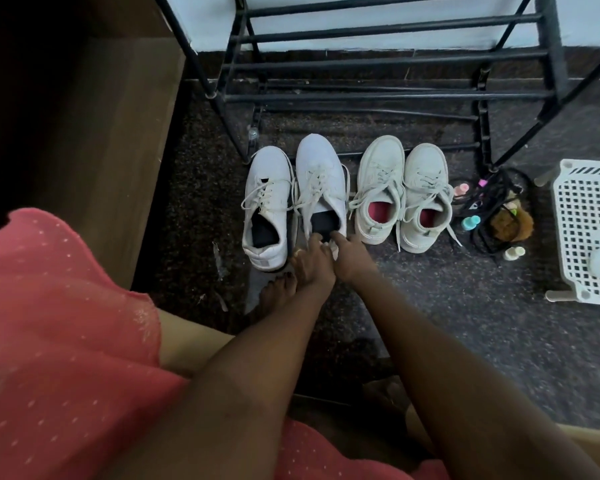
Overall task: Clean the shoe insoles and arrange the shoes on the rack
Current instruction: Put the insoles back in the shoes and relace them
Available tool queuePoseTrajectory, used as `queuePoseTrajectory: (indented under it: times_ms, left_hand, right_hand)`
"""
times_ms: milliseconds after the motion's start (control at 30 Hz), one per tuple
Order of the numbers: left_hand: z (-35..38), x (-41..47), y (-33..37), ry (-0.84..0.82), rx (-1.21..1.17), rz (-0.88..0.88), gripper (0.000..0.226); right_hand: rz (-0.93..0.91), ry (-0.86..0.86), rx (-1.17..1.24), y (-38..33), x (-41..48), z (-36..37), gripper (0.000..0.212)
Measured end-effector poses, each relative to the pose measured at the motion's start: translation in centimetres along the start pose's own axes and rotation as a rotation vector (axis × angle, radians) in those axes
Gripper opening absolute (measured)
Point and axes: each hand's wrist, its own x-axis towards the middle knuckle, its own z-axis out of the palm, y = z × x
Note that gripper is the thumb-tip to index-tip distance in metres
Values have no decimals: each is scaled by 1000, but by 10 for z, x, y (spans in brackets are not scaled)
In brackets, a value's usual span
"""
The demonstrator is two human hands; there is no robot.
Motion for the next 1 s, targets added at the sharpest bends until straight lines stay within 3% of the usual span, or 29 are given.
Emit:
queuePoseTrajectory:
  times_ms: [233,467,600,700,833,1000]
  left_hand:
    - [-8,-34,-34,-153,126,59,36]
    - [-1,-56,-69,-220,87,-79,48]
    - [-5,-59,-78,-111,-158,-275,42]
    - [-4,-55,-79,-98,-281,-275,42]
    - [17,-40,-73,-96,-655,-290,39]
    - [27,-22,-67,-12,-946,-388,25]
  right_hand:
    - [0,-54,-166,1,-43,5,35]
    - [187,-112,-123,4,-79,29,31]
    - [390,35,195,12,-81,38,29]
    - [463,141,342,10,-75,36,32]
    - [498,158,568,2,-63,40,41]
    - [622,234,1270,0,-44,48,16]
